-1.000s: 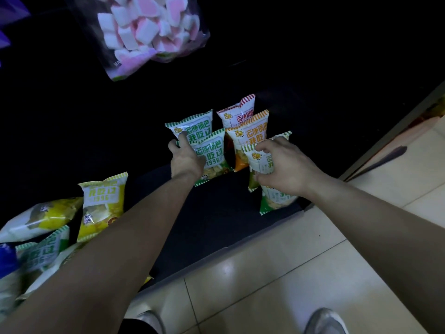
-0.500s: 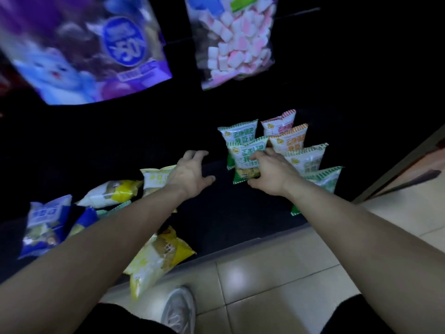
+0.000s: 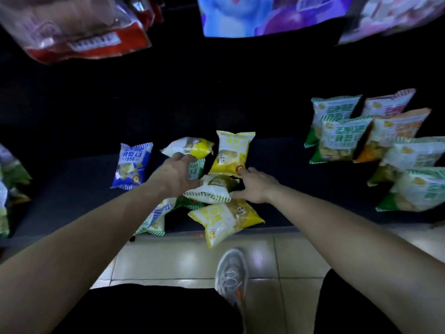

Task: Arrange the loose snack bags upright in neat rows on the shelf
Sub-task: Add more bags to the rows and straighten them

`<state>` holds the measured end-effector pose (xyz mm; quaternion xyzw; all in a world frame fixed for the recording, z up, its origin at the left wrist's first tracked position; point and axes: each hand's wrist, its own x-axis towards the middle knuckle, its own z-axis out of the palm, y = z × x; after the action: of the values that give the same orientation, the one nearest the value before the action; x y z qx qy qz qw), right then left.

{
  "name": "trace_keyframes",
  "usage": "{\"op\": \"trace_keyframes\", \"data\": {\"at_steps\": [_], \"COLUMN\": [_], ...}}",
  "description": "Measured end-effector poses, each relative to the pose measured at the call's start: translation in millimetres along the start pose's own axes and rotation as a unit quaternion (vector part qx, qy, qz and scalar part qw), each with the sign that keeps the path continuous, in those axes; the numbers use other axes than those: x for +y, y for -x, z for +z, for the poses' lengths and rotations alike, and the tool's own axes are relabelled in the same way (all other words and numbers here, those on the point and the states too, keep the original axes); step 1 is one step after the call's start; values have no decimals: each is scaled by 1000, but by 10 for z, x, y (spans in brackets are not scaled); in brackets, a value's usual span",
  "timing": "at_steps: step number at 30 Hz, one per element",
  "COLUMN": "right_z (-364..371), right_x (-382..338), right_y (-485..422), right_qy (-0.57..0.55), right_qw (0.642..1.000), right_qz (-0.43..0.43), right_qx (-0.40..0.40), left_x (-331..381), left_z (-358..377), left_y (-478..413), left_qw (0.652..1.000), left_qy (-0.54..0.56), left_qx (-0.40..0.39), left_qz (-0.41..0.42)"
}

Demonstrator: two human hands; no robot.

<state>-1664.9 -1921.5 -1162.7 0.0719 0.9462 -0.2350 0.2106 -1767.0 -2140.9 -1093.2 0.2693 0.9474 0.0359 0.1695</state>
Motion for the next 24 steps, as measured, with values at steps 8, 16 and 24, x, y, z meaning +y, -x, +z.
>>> {"op": "trace_keyframes", "data": {"at_steps": [8,16,24], "right_z": [178,271,145], "right_x": [-317,-459,-334], "right_y": [-257,-254,-277], "right_qy": [-40,44,50], "right_qw": [992,991,989], "right_qz": [-121,-114,-105], "right_qx": [19,49,86], "left_x": [-424,-420,-402], "left_z": [64,-5,1], "left_y": [-95,-77,-14], "left_qw": [999,997,998], "left_qy": [41,60,48], "left_qx": [3,16,9], "left_qz": [-30,-37,-30]}}
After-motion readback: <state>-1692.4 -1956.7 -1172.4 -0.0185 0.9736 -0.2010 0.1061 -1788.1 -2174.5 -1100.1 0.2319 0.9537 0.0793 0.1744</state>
